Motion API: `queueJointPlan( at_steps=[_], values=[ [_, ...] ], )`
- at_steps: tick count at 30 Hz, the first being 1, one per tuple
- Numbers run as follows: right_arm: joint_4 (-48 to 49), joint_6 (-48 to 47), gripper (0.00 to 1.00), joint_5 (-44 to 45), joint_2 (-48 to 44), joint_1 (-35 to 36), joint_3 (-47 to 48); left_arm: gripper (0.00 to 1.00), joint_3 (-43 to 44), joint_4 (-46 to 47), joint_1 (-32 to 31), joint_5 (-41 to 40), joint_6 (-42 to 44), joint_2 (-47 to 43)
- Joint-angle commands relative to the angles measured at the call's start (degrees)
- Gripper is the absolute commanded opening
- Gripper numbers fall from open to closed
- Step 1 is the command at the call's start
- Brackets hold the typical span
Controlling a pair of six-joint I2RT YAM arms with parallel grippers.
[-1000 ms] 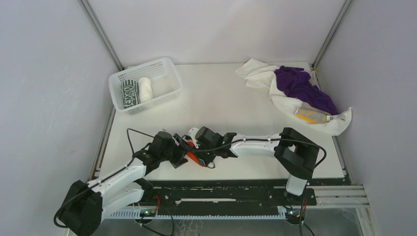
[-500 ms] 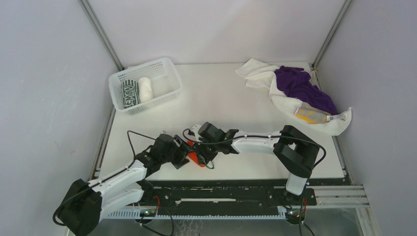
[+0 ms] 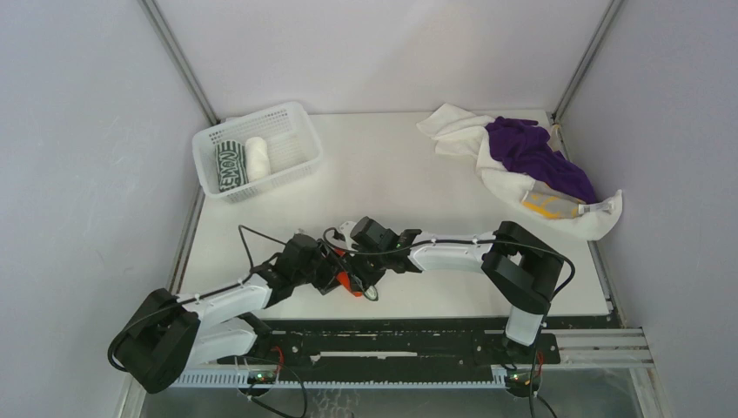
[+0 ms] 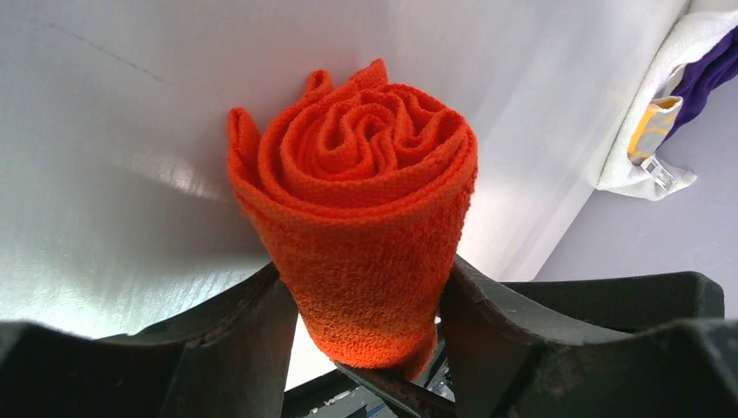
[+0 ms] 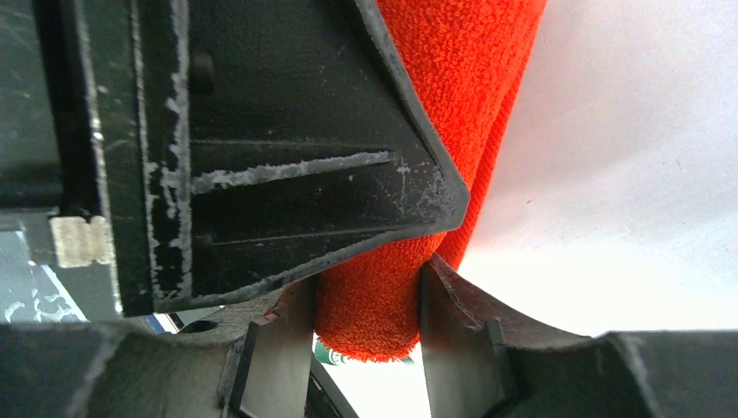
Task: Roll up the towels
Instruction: Pick up the towel at the center of the board.
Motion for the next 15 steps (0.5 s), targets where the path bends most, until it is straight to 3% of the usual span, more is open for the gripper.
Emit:
queueJointPlan(
  at_steps=[1,9,15],
  values=[
    [0.6,1.4,0.43,0.0,1.3,0.2,0.6,0.61,1.8,-1.4,-1.5,-1.1,0.8,3.1],
    [0.6,1.9,0.48,1.4,-0.8,-0.5,0.6,0.42,3.3,-3.9,-1.5,-3.0,4.2,4.5],
    [-1.8,-0.1,0.6,5.0,-8.3,-1.1,0.2,0.41,12.0,-13.6,2.5,-4.8,17.1,6.0]
  ],
)
